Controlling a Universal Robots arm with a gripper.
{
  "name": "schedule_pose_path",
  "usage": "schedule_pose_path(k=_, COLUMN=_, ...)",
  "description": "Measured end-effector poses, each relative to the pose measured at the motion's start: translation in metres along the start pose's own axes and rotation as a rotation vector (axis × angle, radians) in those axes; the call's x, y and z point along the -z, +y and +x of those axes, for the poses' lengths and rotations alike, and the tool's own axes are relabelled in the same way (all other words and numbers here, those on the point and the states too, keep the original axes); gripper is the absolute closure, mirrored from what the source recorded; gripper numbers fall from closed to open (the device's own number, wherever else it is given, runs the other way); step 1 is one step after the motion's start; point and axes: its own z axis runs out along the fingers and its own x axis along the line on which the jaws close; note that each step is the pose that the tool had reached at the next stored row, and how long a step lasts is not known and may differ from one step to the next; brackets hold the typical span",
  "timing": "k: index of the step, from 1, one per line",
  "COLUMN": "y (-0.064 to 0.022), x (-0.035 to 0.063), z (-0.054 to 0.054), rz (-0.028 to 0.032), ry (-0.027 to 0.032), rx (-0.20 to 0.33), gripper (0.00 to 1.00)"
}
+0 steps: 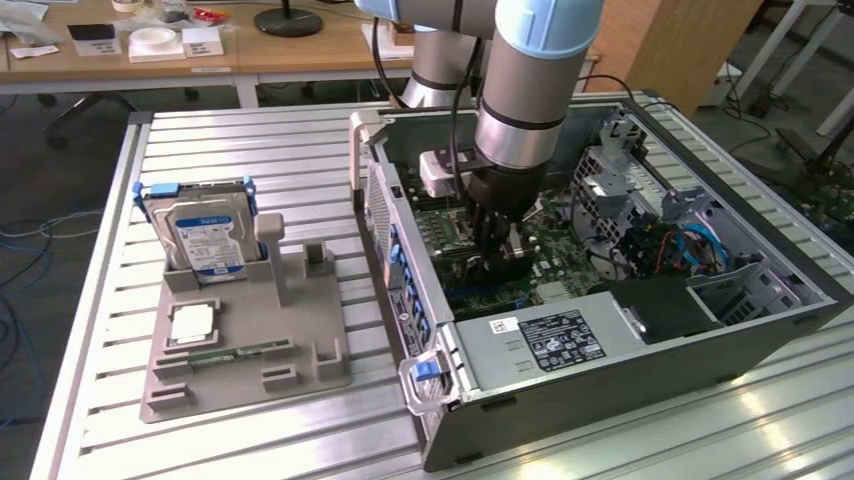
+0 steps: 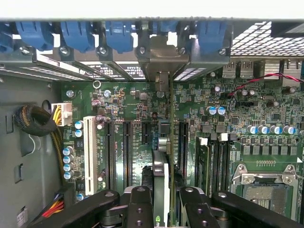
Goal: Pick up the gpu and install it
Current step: 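Insert the gpu into the slot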
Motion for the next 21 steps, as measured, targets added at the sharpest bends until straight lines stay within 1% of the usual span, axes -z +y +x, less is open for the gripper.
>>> schedule_pose_path(k=21, y=0.0000, x=0.0005, z=0.0000, rz=0.0000, ry=-0.0001, rx=0.000, gripper=0.73)
